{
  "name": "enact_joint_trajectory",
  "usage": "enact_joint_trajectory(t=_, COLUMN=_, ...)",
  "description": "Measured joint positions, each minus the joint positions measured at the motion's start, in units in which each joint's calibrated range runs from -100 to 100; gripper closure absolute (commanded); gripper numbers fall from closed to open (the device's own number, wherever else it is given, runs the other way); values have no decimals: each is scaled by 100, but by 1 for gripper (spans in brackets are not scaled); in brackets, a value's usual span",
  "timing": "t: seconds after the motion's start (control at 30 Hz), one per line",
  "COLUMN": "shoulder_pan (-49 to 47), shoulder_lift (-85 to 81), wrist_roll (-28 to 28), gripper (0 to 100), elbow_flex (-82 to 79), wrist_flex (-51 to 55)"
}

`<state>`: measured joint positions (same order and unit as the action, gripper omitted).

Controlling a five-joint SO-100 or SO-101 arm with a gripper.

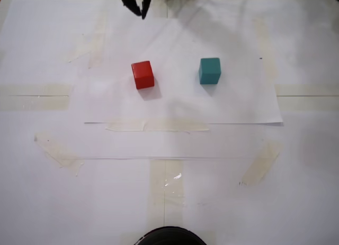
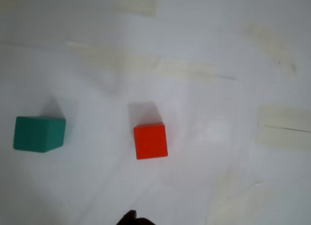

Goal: Put the red cube on the top of the blue cube.

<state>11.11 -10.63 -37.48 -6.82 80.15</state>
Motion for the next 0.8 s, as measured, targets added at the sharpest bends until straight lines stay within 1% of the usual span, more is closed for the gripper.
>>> enact_joint_trajectory(t=0.1, shoulder_pan=-80, shoulder_lift=286, wrist_roll=34, gripper=98, elbow_flex=27, wrist_flex=-293)
enact_joint_trajectory(t=0.17, shoulder_pan=-124, shoulder_lift=425, wrist_roll=49, gripper=95, elbow_flex=27, wrist_flex=-423)
enact_joint_trajectory(t=0.3, shoulder_pan=-205, shoulder_lift=659, wrist_roll=49, gripper=81, elbow_flex=90, wrist_flex=-521)
enact_joint_trajectory(t=0.47, shoulder_pan=-322, shoulder_lift=764, wrist_roll=54, gripper=79, elbow_flex=154, wrist_flex=-659)
enact_joint_trajectory(t=0.63, shoulder_pan=-329, shoulder_lift=902, wrist_roll=54, gripper=73, elbow_flex=172, wrist_flex=-699)
enact_joint_trajectory(t=0.8, shoulder_pan=-336, shoulder_lift=1007, wrist_roll=54, gripper=72, elbow_flex=172, wrist_flex=-756)
